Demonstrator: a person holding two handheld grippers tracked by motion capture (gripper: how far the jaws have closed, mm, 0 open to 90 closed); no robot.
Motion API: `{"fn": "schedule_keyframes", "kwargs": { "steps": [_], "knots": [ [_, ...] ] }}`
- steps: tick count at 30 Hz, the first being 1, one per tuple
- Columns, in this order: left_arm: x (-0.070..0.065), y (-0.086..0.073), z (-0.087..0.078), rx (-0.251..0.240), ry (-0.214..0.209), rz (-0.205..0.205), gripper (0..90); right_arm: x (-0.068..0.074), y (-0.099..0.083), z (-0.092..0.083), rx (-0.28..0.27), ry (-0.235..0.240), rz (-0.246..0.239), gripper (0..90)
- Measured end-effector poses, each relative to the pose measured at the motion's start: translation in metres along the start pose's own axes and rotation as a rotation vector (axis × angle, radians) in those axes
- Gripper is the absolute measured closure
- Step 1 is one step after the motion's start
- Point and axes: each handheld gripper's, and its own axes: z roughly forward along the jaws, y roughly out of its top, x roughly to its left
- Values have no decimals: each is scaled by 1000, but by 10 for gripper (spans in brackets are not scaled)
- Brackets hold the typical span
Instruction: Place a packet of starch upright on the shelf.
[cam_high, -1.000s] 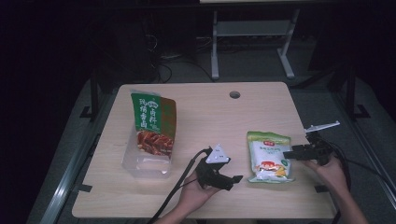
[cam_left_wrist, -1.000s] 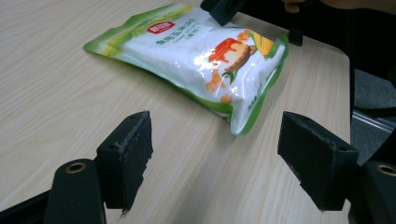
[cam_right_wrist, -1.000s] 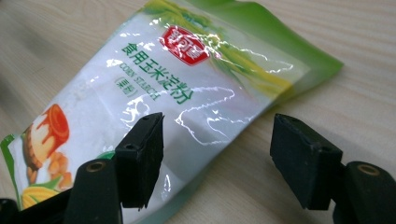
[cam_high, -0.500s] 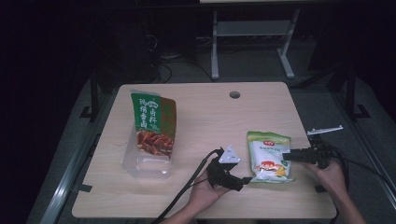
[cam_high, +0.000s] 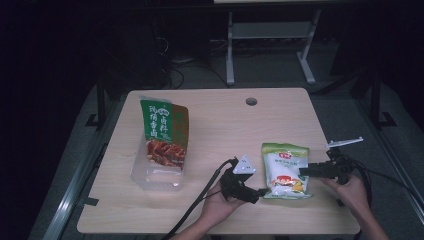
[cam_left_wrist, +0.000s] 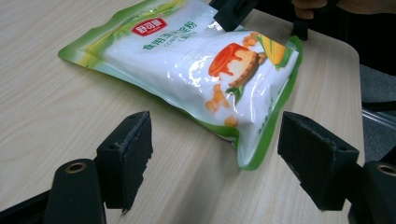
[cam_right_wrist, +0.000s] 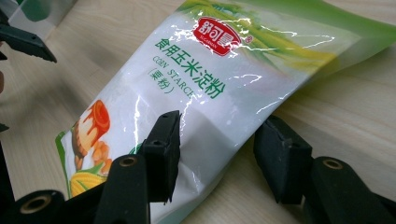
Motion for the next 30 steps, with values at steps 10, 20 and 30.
{"fn": "schedule_keyframes", "kwargs": {
  "steps": [10,20,30],
  "knots": [
    [0,-9,6,29,-7,-31,255,19,-6,6,11,4,-27,497],
    [4,-13,16,69,-14,-45,267,18,-3,11,37,18,-22,423],
    [7,-12,23,85,-7,-54,302,11,-1,19,22,95,9,545]
  ]
}}
